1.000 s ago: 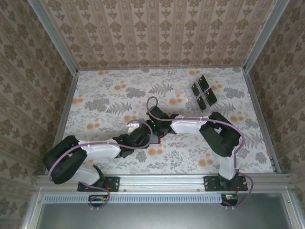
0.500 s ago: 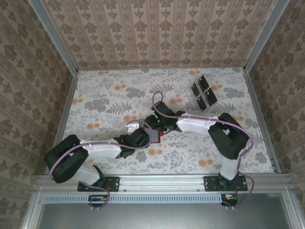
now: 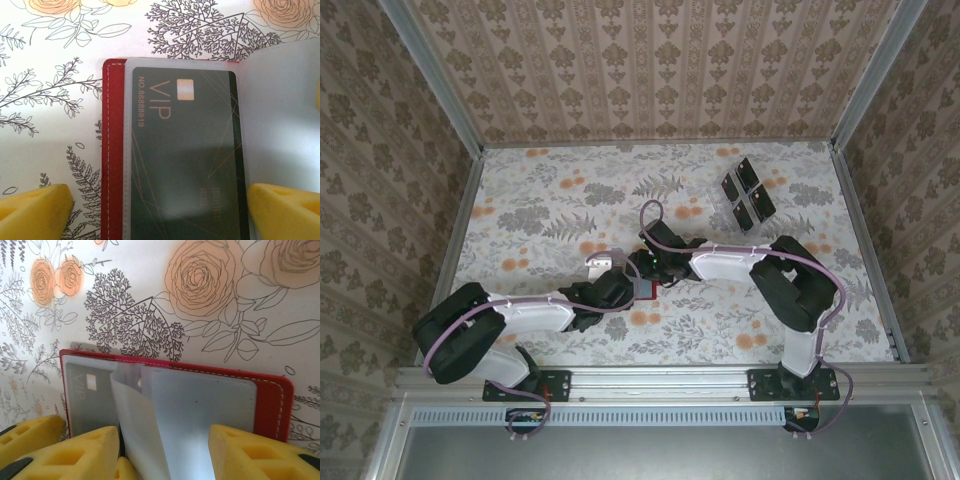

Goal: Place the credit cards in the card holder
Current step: Flip over the card slot on the card holder.

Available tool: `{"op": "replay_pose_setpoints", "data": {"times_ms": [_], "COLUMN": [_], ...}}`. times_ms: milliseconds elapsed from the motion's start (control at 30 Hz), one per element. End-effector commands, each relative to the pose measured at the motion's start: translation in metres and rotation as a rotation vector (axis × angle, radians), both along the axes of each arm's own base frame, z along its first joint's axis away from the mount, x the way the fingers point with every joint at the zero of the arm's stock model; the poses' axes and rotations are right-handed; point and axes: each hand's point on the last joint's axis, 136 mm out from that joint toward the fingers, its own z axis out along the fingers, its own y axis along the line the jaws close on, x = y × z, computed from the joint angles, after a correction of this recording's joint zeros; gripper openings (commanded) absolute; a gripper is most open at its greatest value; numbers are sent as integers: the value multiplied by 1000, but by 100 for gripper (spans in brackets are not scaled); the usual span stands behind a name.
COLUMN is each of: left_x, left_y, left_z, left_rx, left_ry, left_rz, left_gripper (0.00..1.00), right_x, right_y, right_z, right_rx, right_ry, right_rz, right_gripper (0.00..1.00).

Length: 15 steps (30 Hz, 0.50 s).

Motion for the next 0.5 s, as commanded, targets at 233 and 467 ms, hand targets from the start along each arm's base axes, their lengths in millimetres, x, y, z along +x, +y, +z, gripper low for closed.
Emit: {"op": "replay_pose_setpoints", "data": {"times_ms": [233,467], "left_x": [-10,-11], "left_y": [22,47], "left_z": [29,74], "left_rx": [0,-77], "left_ry": [-21,-110], "left_rz": [20,89], "left_gripper": [100,100], "right_x": [-5,-8], "right_y": [29,48], "right_z": [21,31], "right_rx": [72,69], "right_ry": [-3,-9], "right_rz": [64,86], "right_gripper": [51,51]}}
